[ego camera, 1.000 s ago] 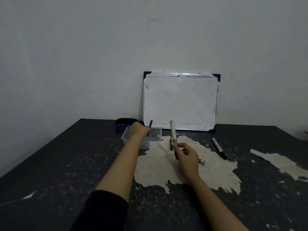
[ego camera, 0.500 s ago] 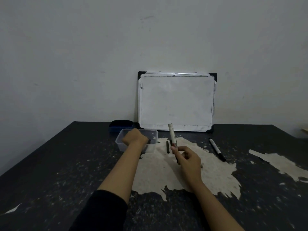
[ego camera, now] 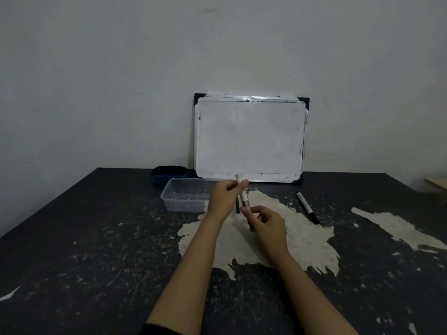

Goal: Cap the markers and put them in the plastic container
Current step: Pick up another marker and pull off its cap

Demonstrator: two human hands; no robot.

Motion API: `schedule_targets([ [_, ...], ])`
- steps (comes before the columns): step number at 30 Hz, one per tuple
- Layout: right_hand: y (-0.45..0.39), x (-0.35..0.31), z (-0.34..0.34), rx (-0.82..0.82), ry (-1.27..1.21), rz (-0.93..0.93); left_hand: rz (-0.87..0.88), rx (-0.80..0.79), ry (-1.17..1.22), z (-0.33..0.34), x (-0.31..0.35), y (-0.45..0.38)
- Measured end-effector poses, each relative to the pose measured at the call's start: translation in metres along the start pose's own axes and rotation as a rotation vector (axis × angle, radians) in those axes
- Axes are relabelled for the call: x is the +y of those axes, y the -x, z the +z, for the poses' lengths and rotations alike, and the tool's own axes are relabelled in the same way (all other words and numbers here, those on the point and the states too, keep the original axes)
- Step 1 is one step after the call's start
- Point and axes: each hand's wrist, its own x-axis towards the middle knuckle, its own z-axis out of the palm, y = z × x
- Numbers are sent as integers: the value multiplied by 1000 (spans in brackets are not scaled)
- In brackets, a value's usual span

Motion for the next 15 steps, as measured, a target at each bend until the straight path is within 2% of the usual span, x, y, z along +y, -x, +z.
schedule_targets([
  [2, 1, -2, -2, -29, 9, -3, -16, 53, 47, -3, -3, 1],
  [7, -15, 4, -6, 74, 222, 15, -20, 205, 108, -29, -14, 6],
  [10, -32, 8, 5, 8, 396, 75, -12, 240, 102, -38, -17, 10],
  [15, -51, 12, 25, -32, 510, 170, -7, 271, 107, -42, -18, 15],
])
